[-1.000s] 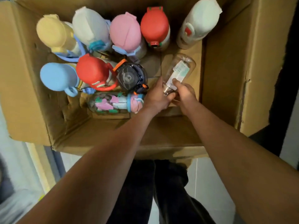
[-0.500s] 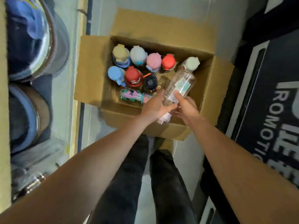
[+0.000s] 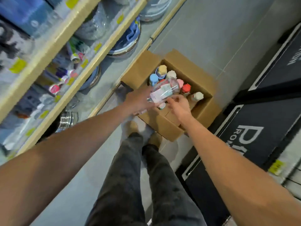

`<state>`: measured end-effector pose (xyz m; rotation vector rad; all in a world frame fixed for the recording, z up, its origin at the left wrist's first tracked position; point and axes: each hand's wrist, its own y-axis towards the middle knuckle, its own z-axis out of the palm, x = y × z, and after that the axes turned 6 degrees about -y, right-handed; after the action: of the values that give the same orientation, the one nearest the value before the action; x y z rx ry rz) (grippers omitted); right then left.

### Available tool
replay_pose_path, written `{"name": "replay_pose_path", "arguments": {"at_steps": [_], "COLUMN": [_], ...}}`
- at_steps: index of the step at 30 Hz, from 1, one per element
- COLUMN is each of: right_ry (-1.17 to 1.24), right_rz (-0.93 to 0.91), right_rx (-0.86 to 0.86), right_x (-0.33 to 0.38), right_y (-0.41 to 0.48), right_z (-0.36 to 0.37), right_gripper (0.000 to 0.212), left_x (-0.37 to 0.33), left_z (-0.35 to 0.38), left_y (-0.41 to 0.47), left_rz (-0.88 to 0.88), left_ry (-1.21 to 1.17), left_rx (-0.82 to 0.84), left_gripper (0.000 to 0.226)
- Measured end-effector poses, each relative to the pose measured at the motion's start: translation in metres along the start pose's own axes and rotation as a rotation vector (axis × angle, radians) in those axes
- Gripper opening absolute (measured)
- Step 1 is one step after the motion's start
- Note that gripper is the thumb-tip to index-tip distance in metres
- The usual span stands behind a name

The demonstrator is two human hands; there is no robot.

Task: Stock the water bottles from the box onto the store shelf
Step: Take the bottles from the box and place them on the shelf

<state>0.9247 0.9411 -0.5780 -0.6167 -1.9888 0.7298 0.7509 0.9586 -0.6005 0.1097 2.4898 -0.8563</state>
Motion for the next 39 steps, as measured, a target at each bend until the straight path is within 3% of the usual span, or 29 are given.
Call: {"name": "replay_pose_path", "arguments": {"at_steps": [5, 11, 14, 18, 22, 26, 29, 32, 36, 39], "right_ry": [-0.547, -1.086, -1.242, -1.243, -1.391, -1.39, -1.24, -1.019, -0.805, -0.697], "right_rz": [-0.609, -0.914, -0.964, -1.09, -1.185, -1.311, -1.309, -1.303, -1.317, -1.362], "right_rx": [0.131, 0.459, 0.511, 0.625, 0.564, 0.549, 0.64, 0.737, 0.861, 0.919], "right_x": [0.076, 0.134, 0.137, 0.131, 0.123, 0.113, 0.106, 0.106, 0.121, 0.14], "right_y": [-0.062, -0.121, -0.164, -0.251, -0.318, -0.4, -0.465, -0.53, -0.604, -0.658], "right_z": [0.029, 0.096, 0.133, 0.181, 0.215, 0.246, 0.272, 0.298, 0.328, 0.354], "right_gripper": [0.047, 0.097, 0.097, 0.084, 0.084, 0.078, 0.079, 0.067, 0.043, 0.044], "left_x": [0.038, 0.076, 0.083, 0.102, 0.114, 0.125, 0.131, 0.136, 0.145, 0.159], "left_z": [-0.068, -0.109, -0.111, -0.087, -0.068, -0.046, -0.027, -0.018, -0.035, -0.052], "left_y": [-0.1, -0.207, -0.27, -0.38, -0.479, -0.592, -0.669, -0.731, -0.794, -0.832], "left_rz": [-0.092, -0.136, -0.178, -0.237, -0.38, -0.539, -0.684, -0.763, -0.725, -0.686], "left_ry": [0.149, 0.266, 0.322, 0.412, 0.311, 0.159, 0.035, -0.367, -0.923, -1.042], "left_rx": [-0.097, -0.132, -0.163, -0.268, -0.442, -0.857, -1.109, -1.373, -1.462, -1.461], "left_gripper": [0.083, 0.057, 0.061, 0.071, 0.086, 0.074, 0.078, 0.083, 0.09, 0.093]}}
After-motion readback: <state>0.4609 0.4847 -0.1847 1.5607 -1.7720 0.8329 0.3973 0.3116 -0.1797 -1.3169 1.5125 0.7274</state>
